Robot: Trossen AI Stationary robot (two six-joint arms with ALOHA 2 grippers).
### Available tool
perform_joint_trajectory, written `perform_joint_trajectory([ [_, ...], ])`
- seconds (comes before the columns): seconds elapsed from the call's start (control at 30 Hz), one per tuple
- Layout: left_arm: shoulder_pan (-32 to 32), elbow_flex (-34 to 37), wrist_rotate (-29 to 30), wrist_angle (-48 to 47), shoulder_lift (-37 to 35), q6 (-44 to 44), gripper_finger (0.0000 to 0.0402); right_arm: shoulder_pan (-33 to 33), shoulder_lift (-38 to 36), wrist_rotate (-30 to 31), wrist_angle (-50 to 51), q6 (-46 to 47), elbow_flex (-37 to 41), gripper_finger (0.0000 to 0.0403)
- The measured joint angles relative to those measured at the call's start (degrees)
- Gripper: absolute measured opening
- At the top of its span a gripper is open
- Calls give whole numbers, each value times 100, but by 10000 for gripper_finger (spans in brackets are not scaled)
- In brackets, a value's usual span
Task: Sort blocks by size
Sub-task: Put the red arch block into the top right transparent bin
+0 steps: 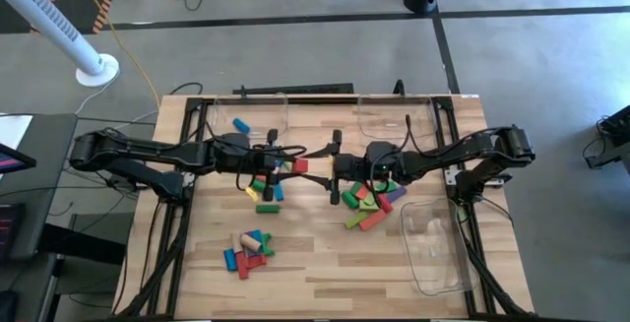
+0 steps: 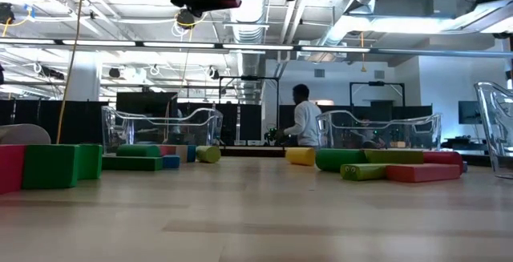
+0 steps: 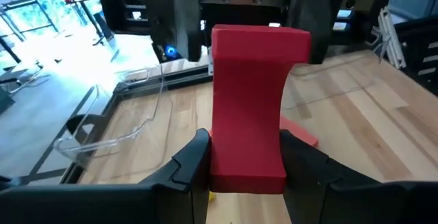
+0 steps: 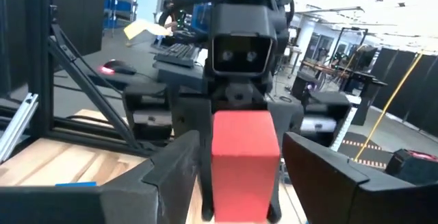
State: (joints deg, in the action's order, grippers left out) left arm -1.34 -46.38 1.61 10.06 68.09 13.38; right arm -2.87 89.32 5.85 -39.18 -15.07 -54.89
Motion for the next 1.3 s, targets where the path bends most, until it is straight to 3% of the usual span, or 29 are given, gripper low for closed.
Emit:
perform_joint_trajectory([
  [0.23,2,3,-132,385,428,34,127,-2,2,-44,281,2,-25,231],
  [0.4,2,-55,-131,403,404,78,127,0,7,-15,474,42,-24,210],
  [0.93,2,-80,-101,95,341,64,127,-15,7,18,488,13,-22,196],
  [1.3,2,-80,-46,52,344,73,127,-13,4,31,627,22,-25,158],
])
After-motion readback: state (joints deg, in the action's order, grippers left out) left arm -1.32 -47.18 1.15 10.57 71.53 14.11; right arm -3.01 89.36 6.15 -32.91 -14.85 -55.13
